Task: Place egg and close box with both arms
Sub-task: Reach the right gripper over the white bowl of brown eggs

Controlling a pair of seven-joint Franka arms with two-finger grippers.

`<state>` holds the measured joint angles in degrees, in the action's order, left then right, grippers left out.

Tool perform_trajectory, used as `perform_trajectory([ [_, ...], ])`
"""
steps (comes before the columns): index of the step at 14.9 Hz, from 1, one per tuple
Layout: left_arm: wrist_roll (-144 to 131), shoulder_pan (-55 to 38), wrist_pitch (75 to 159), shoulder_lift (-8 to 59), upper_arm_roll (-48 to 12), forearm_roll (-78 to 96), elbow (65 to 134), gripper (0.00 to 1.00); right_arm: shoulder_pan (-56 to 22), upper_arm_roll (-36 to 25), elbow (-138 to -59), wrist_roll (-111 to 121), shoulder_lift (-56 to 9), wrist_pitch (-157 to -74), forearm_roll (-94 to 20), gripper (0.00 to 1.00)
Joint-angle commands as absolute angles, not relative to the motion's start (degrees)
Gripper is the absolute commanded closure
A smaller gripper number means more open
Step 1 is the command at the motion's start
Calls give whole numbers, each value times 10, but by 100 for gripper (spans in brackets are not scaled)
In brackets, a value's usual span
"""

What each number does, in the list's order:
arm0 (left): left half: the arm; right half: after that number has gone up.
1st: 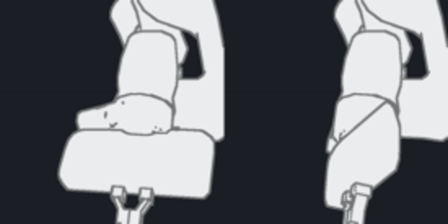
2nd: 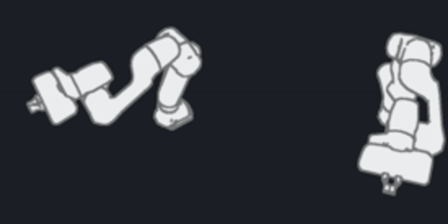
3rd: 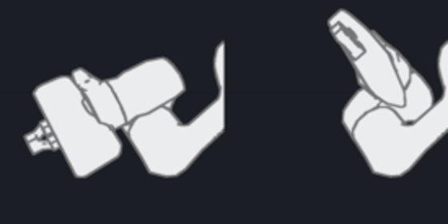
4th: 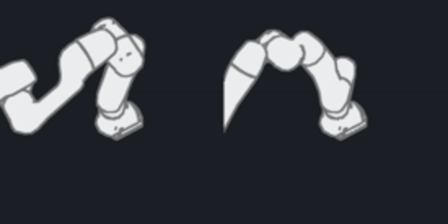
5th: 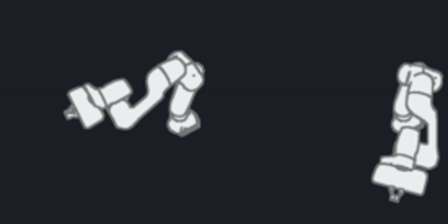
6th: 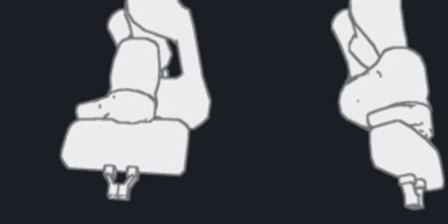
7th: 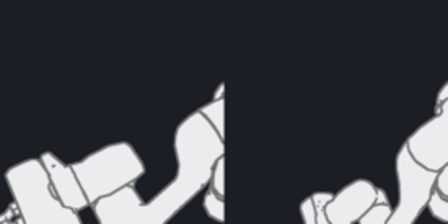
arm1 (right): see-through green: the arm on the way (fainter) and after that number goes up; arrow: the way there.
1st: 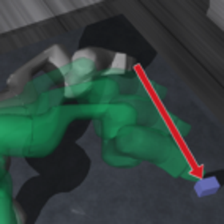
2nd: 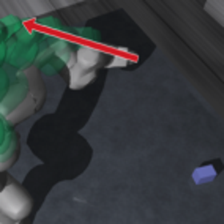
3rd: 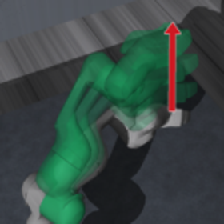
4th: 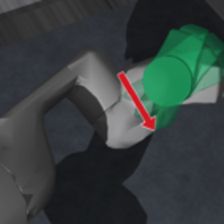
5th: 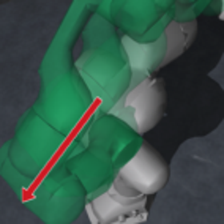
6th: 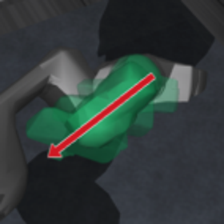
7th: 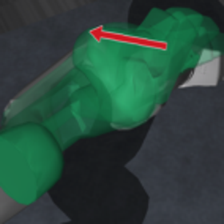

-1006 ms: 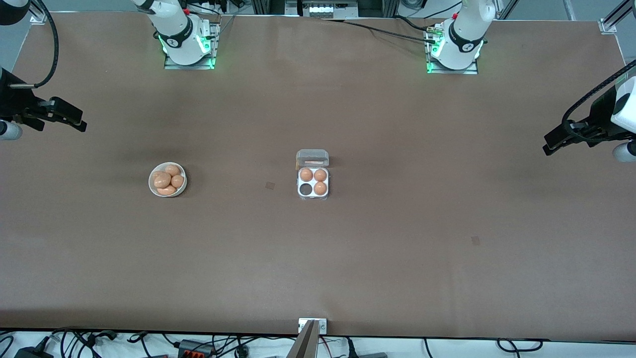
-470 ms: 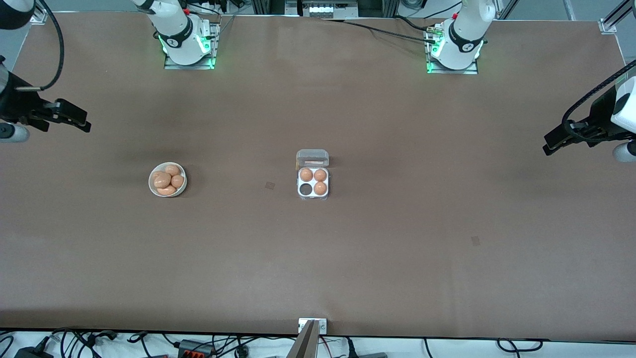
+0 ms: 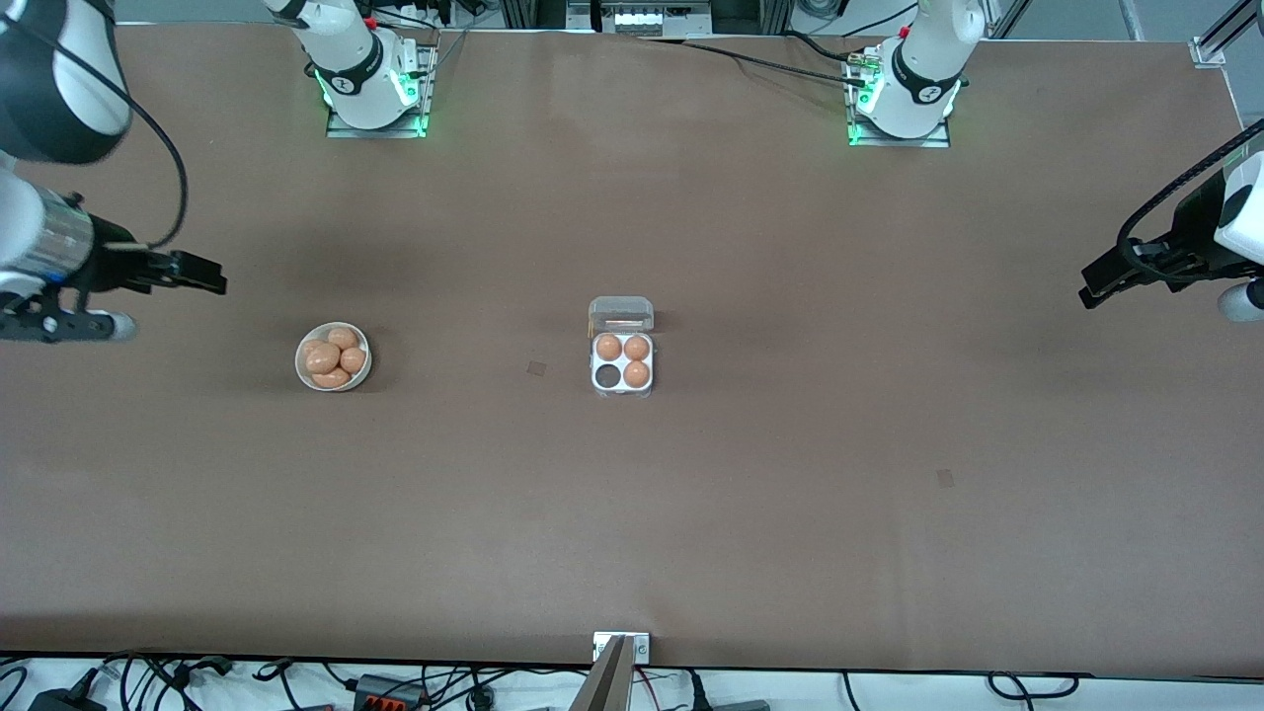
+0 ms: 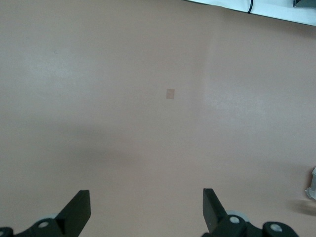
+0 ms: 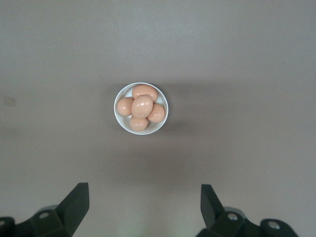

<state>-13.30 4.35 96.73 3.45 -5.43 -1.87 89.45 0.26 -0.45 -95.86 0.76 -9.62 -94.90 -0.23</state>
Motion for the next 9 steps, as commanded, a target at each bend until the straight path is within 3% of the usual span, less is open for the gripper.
perform_trajectory([
  [1, -138, 46, 962, 34, -56, -13, 885, 0, -2, -2, -958, -23, -140, -982, -11, 0],
  [9, -138, 46, 962, 34, -56, -13, 885, 0, 1, -2, -960, -165, -240, -1035, -17, 0],
])
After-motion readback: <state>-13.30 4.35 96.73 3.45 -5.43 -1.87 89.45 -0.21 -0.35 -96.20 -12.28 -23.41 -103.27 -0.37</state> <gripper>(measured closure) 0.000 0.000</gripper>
